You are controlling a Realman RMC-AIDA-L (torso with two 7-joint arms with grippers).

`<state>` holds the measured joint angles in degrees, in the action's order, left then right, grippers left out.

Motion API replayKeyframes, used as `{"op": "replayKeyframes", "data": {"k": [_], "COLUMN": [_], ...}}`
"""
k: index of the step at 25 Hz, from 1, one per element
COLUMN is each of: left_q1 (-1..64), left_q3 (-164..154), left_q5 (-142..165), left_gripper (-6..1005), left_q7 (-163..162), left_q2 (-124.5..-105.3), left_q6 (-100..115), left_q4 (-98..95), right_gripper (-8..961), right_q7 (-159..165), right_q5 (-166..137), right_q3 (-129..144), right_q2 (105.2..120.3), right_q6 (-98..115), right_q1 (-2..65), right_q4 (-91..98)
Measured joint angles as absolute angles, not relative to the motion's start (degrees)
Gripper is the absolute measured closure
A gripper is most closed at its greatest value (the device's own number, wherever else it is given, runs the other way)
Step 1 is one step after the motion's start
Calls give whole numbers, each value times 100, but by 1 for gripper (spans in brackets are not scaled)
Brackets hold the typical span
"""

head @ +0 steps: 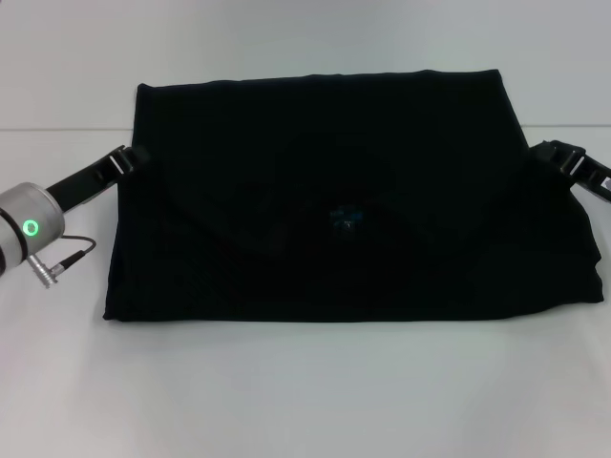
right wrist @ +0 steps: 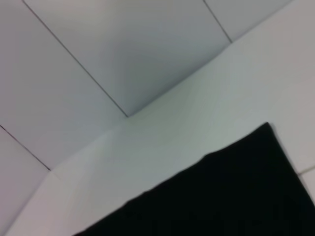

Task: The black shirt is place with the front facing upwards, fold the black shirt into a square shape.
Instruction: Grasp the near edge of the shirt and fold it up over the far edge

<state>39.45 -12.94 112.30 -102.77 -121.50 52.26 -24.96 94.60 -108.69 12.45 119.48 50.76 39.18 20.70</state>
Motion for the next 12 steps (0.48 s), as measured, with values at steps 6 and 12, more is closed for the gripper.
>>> {"op": "replayKeyframes", "data": {"k": [6,12], "left_q1": [3969,3848], "left_q3": [-1348,-1355], "left_q5": [11182,11066], "left_gripper": [996,767], "left_q7": [-10192,-10327], "left_q2": [-12248,-12261], "left_q6": [4943,5031], "left_q4": [-2510,-2496], "right_gripper": [821,765], "right_q7": [9386,9318], "right_q5": [-10869,-10856], "right_q3": [1653,1673], "right_q2": [11951,11953], "right_q6": [4872,5006], "right_q1": [3905,3737], "right_q4": [2060,2057]}}
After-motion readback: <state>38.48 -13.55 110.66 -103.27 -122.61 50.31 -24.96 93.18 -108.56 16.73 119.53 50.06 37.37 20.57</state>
